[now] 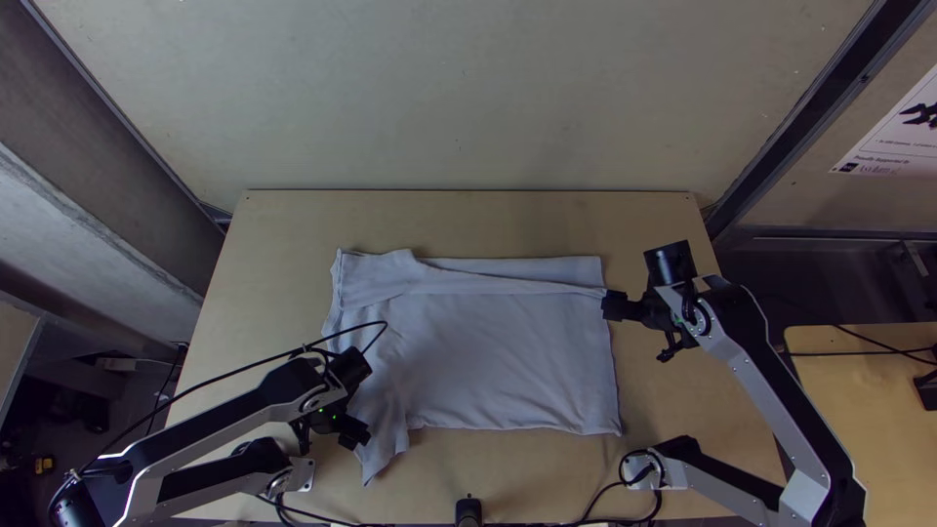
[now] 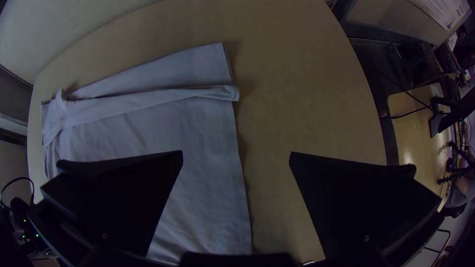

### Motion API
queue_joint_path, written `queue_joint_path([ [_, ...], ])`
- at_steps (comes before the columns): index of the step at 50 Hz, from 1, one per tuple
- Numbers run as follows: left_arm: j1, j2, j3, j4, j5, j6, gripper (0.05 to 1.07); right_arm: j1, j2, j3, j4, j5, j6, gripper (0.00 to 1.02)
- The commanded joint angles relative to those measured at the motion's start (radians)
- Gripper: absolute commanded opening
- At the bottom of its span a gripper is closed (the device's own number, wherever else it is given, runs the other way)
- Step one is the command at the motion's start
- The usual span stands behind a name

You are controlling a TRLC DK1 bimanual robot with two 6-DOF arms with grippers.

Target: Fold the t-shirt

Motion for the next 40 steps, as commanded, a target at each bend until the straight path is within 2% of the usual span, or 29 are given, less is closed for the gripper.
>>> queue_joint_path([
  [1, -0.008, 0.021, -0.026, 0.018, -0.001, -0.007, 0.61, 0.004, -0.021, -0.015, -0.003, 0.000, 0.021, 0.99],
  [3, -0.010, 0.033, -0.028, 0.018, -0.001, -0.001, 0.57, 0.007, -0.022, -0.018, -0.003, 0.000, 0.021, 0.99],
  [10, -0.021, 0.065, -0.028, 0.053, 0.010, -0.001, 0.57, 0.023, -0.024, -0.036, -0.004, -0.002, 0.010, 0.98],
  [17, -0.021, 0.090, -0.026, 0.070, 0.025, 0.006, 0.56, 0.061, -0.051, -0.112, -0.023, -0.037, -0.015, 0.97],
  [20, -0.021, 0.090, -0.023, 0.084, 0.031, 0.008, 0.44, 0.084, -0.060, -0.138, -0.058, -0.060, -0.015, 0.97],
  [24, -0.004, 0.076, -0.015, 0.119, 0.030, 0.016, 0.19, 0.096, -0.059, -0.153, -0.121, -0.129, -0.015, 0.97],
  [27, -0.002, 0.053, -0.020, 0.145, 0.022, 0.028, 0.09, 0.096, -0.057, -0.161, -0.164, -0.178, -0.016, 0.97],
  [38, 0.071, 0.003, -0.018, 0.145, 0.021, 0.051, 0.08, 0.095, -0.045, -0.253, -0.225, -0.211, -0.053, 0.95],
  [40, 0.093, -0.007, -0.015, 0.141, 0.021, 0.054, 0.08, 0.095, -0.034, -0.270, -0.236, -0.220, -0.059, 0.91],
])
